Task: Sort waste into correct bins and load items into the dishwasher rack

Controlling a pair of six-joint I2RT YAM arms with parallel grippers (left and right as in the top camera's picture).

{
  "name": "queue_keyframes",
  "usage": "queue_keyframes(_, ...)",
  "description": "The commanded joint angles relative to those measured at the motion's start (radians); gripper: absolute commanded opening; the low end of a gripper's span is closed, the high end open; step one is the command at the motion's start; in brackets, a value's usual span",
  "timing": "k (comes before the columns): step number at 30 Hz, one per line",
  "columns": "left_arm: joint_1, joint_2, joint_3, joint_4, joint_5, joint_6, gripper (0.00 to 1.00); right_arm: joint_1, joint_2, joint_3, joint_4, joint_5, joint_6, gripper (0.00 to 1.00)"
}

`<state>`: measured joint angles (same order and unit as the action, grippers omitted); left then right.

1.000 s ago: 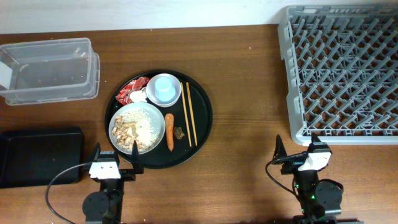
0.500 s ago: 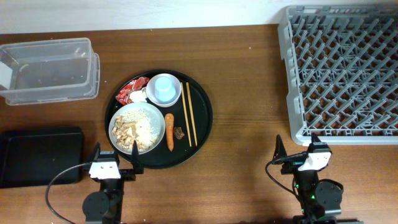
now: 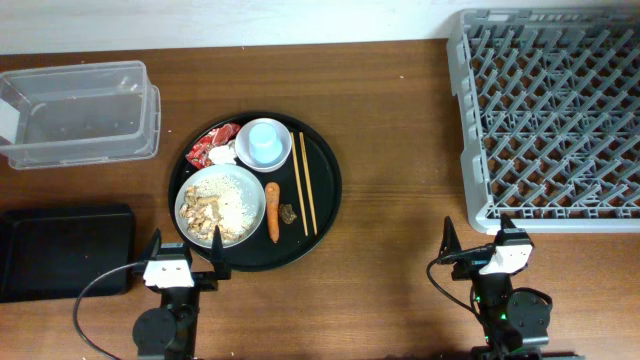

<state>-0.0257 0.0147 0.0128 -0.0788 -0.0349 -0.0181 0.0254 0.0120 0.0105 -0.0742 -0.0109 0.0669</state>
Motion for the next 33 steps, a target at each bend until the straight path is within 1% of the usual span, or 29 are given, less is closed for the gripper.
queue_keyframes(1,0.005,-0.008,-0.004,-0.001,-0.013,0.019,0.99,-0.006,-0.005,-0.005,-0.005,0.012,-0.008,0.98)
queue_keyframes(29,0.005,-0.008,-0.004,0.002,-0.013,0.019,0.99,-0.006,-0.005,-0.005,-0.005,0.013,-0.008,0.98)
queue_keyframes(30,0.005,-0.008,-0.004,-0.003,-0.002,0.019,0.99,-0.006,-0.005,-0.005,-0.005,0.012,-0.008,0.98)
queue_keyframes(33,0.005,-0.008,-0.003,-0.001,0.118,0.004,0.99,-0.006,-0.005,-0.005,-0.005,0.012,-0.008,0.98)
